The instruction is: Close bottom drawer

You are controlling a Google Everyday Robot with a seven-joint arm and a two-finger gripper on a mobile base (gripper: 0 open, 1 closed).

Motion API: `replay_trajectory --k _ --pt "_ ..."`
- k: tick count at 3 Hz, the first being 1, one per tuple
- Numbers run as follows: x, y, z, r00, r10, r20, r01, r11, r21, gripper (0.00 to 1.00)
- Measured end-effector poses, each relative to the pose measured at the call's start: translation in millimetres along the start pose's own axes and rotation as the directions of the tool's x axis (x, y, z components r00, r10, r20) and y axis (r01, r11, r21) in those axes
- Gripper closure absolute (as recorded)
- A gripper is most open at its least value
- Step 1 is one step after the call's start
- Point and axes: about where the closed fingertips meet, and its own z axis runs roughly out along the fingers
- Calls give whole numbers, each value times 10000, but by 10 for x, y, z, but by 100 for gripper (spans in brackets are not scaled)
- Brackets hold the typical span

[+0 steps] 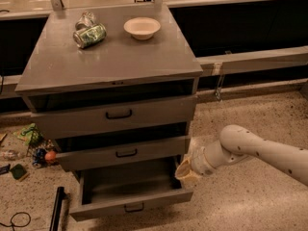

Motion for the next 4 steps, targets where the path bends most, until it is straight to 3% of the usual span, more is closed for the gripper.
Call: replay_trajectory --k 1,2,3,4 --pt "318 -72 450 9987 -71 497 75 9999 -77 100" --pt "681 -53 1045 9980 -345 527 374 9977 -557 100" --pt "941 -40 1610 9953 -961 73 963 9910 -928 100" --pt "943 -37 1619 9953 -960 85 963 9910 -927 100"
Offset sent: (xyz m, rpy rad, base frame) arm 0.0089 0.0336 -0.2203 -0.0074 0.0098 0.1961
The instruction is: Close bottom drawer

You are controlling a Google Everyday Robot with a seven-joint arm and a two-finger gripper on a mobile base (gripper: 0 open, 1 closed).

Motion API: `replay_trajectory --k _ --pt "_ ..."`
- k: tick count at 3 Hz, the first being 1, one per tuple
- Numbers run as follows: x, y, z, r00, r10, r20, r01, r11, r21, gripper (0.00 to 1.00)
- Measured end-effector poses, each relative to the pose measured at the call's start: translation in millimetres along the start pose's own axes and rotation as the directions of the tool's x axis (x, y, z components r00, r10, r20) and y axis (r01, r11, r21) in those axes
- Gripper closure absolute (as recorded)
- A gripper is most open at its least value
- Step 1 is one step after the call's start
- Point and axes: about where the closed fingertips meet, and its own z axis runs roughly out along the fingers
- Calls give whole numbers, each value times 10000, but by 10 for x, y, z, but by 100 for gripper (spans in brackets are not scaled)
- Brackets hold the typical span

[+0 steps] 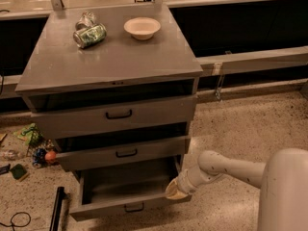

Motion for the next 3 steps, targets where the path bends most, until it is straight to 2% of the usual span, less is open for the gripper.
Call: replay_trajectory --k 3 --pt "138 -237 344 9970 -529 -557 547 9980 312 100"
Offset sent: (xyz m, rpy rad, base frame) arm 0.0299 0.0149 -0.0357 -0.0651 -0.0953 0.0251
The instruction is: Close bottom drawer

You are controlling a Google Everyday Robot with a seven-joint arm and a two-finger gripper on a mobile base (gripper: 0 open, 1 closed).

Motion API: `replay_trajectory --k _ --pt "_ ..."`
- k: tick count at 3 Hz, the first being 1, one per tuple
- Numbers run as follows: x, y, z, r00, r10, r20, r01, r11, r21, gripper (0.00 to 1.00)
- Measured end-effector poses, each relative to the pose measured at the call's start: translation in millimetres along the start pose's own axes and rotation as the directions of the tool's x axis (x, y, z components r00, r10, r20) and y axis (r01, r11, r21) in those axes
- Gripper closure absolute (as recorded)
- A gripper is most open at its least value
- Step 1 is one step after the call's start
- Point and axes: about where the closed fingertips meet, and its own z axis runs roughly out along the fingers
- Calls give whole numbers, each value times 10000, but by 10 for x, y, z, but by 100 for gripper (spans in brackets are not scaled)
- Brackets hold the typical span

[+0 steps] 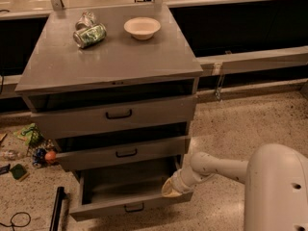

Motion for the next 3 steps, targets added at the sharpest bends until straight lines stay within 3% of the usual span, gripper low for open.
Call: replay_trajectory --k 2,3 --pt "96 -131 200 9974 -719 108 714 9966 402 100" --pt "114 46 147 9956 -927 94 924 9953 281 100"
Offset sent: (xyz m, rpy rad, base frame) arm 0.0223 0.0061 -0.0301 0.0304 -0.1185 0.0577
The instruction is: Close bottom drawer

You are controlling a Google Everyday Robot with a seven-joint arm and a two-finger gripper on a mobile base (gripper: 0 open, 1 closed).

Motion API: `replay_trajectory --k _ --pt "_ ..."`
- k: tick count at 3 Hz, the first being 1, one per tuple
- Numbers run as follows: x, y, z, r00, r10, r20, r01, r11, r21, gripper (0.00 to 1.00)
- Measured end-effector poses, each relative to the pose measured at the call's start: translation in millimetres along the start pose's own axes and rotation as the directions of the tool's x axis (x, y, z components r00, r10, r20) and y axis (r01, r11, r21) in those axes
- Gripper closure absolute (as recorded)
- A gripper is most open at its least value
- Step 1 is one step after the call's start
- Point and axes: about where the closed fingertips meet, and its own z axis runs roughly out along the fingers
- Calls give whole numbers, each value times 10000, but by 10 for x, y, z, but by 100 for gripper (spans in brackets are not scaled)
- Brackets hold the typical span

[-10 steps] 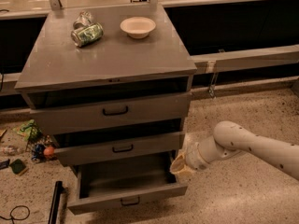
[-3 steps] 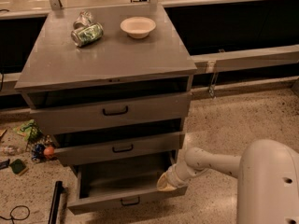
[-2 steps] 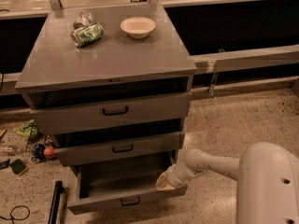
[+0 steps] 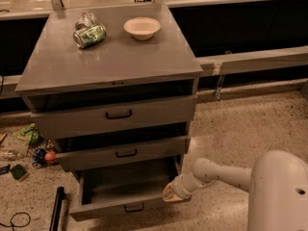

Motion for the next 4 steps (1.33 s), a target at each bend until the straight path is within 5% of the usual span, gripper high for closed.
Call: replay_trajectory --k 1,2,4 --pt "-78 444 -44 9998 -47 210 60 9980 -628 100" --pt "-67 546 140 9983 -190 545 242 9951 -960 100" --pt "412 44 656 9993 -346 124 347 9993 -115 100"
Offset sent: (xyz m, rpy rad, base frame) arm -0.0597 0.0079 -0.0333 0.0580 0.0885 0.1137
